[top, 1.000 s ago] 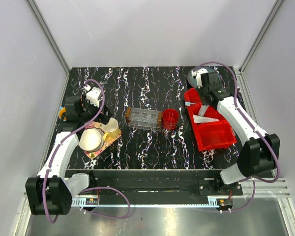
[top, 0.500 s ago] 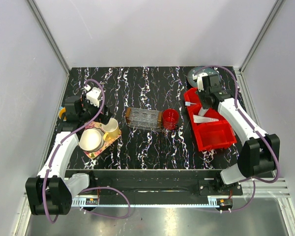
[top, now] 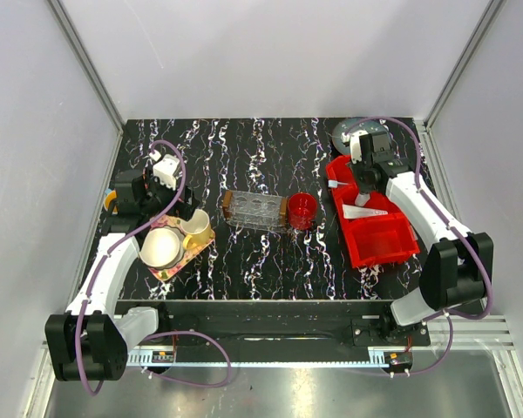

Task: Prepare toiletry sets of a toothbrush and toothpaste on the tray

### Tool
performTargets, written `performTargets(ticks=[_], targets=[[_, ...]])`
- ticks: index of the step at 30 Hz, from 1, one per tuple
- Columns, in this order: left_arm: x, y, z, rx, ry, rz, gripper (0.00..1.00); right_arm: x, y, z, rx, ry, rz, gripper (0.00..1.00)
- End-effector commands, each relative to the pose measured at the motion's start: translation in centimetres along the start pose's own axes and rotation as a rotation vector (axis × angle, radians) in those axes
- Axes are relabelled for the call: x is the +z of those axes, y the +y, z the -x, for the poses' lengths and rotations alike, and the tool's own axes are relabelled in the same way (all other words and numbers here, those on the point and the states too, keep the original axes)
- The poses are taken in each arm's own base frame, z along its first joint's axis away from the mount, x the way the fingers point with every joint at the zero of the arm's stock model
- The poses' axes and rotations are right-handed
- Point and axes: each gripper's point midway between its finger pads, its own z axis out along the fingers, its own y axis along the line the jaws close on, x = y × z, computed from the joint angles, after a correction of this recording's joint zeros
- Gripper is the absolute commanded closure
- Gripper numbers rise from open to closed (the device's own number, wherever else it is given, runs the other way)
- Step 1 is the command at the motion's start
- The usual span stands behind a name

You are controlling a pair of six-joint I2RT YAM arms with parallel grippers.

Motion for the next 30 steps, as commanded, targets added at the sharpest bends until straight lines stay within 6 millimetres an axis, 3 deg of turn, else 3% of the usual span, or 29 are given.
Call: performTargets(ticks=[1,7,16,20,28,30], targets=[[-0.3,0.1,2.9,0.055,-0.082,-0.005,0.01,-0.4,-0.4,0.9,0.002,-0.03,0.007,0.89],[-0.4,-0.1,3.5,0.056,-0.092,-0.02,0.01,-0.9,-0.3,1.2,-0.014,-0.024,0.027,0.99],[-0.6,-1.8,5.7,0.045,-0.111,-0.131,0.01,-3.2,-0.6,3.1,-0.047,-0.061,0.064,1.0],[-0.9,-3.1,7.3,0.035,-0.125,-0.216,0.01,-5.5,-0.7,5.1,-0.09,-0.129,0.099,1.0],[-2.2,-8.8,13.2,0.121,-0.211,-0.435,0.01,-11.5,-0.1,8.7,-0.209,-0.263,0.207,1.0],[-2.0,-10.4,13.9,0.141,-0.212,-0.49,0.01,-13.4,0.2,10.1,-0.234,-0.32,0.246,1.0]])
